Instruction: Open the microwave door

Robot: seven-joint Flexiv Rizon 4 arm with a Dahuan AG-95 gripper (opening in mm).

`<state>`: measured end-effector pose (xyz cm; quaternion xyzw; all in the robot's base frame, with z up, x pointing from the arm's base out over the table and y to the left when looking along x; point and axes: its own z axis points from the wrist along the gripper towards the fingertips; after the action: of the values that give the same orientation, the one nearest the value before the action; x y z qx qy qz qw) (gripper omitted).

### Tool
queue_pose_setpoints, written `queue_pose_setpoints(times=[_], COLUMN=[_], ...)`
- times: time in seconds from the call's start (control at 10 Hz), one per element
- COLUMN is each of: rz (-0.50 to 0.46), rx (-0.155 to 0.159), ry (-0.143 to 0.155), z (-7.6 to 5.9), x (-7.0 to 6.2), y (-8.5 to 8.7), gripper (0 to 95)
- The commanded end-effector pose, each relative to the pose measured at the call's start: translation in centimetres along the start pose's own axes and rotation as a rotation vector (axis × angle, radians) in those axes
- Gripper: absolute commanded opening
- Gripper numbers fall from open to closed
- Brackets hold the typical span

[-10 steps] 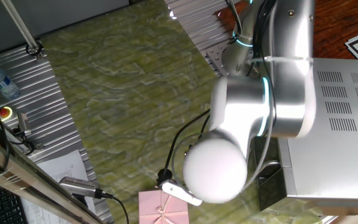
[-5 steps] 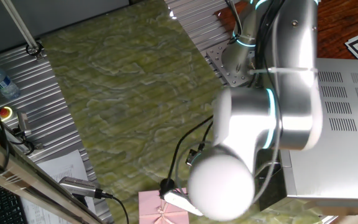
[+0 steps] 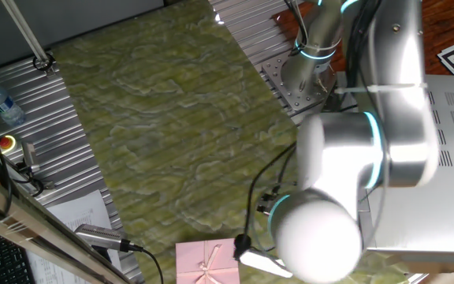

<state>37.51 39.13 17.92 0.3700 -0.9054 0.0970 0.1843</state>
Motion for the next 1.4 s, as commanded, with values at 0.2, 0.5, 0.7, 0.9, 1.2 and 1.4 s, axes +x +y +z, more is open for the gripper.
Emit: queue_pose_setpoints(times=[0.2, 0.5, 0.7, 0.9, 1.2, 1.4], rz=[-0.008, -0.015, -0.02, -0.034, -0.057, -0.119], rx=[0.001, 0.022, 0.023, 0.019, 0.004, -0.021], ry=[-0.004, -0.022, -0.023, -0.029, -0.041, -0.066], z=[0.4, 0.4, 0.4, 0.4, -0.1, -0.4], x=[0.5, 0.5, 0.5, 0.5, -0.2, -0.2], y=[1.6, 1.7, 1.7, 1.7, 4.4, 5.5], gripper=[38.0, 38.0, 38.0, 38.0, 38.0, 38.0])
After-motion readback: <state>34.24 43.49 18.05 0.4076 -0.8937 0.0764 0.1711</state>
